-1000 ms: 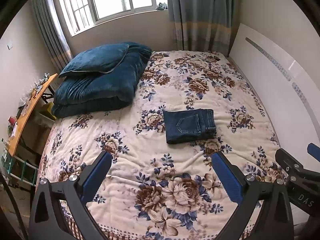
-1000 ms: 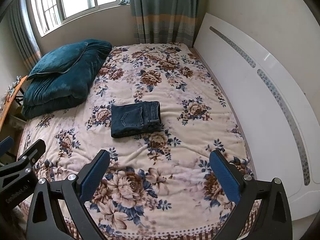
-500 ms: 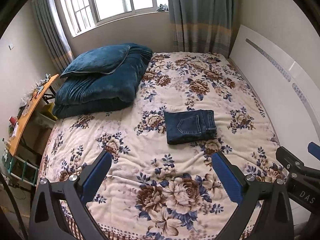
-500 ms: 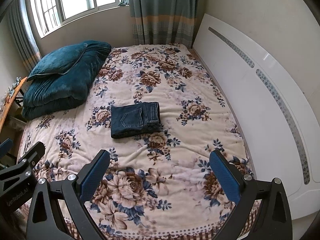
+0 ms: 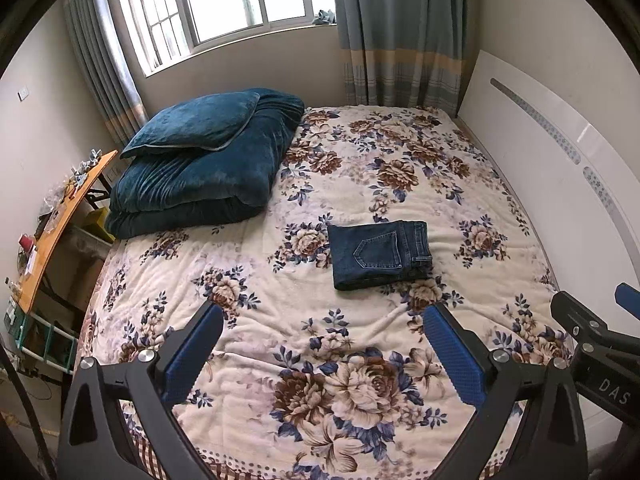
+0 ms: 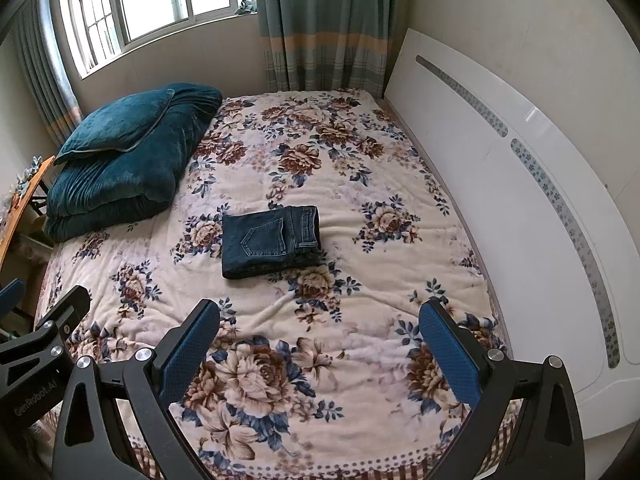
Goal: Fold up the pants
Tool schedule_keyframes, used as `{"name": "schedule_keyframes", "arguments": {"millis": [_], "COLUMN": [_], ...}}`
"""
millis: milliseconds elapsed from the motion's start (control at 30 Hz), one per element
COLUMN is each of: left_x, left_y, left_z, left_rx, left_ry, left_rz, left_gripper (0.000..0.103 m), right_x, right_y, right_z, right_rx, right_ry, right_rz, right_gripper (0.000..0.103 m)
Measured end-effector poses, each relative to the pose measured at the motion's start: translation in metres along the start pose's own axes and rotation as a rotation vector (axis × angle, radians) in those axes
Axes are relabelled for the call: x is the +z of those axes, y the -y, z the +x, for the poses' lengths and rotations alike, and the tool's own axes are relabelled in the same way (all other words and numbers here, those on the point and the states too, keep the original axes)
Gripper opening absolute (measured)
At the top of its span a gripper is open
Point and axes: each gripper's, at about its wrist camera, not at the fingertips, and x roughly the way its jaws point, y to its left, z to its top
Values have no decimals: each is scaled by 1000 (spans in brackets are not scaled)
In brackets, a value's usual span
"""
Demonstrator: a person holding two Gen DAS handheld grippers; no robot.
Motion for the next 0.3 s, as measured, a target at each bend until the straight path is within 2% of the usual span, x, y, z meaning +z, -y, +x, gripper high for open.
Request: {"name": "schedule_keyframes", "arguments": {"millis": [300], "left_x": [2], "left_y": [-1], "left_z": [-2], "left_rx": [3], "left_ry": [9], "left_rz": [1], "left_gripper": [102], "right_x": [1], "right_y": [1], "right_z": [-5], "right_rx": [-2], "right_ry": [-1], "right_rz": [5], "right_gripper": [102]}}
